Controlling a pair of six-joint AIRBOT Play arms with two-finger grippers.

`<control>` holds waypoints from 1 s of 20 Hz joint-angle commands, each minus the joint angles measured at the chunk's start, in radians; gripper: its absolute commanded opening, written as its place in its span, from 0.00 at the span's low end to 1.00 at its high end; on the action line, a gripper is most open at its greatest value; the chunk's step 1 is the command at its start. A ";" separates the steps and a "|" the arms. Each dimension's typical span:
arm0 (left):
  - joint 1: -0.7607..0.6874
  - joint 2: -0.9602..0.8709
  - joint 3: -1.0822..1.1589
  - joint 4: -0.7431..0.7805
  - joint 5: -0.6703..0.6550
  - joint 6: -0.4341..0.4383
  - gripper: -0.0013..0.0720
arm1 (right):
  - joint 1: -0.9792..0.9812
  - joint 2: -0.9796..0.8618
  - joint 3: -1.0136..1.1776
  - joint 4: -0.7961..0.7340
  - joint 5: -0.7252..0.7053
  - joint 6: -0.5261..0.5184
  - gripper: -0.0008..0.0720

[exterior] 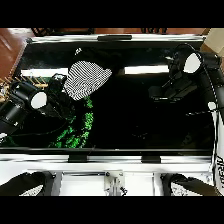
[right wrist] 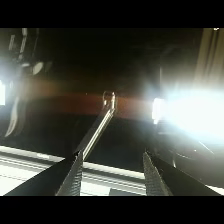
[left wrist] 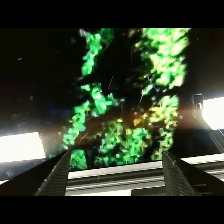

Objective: Fold the shirts.

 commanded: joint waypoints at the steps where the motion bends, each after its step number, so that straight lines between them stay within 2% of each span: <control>1: -0.001 0.000 0.000 0.000 0.000 0.000 0.98 | 0.000 0.000 0.000 0.000 0.000 0.000 0.71; 18: -0.001 0.000 0.000 0.000 0.000 0.000 0.98 | 0.000 0.000 0.000 0.000 0.000 0.000 0.71; 20: -0.001 0.000 -0.001 0.000 0.035 0.000 0.98 | 0.000 0.000 0.000 -0.002 -0.020 -0.002 0.71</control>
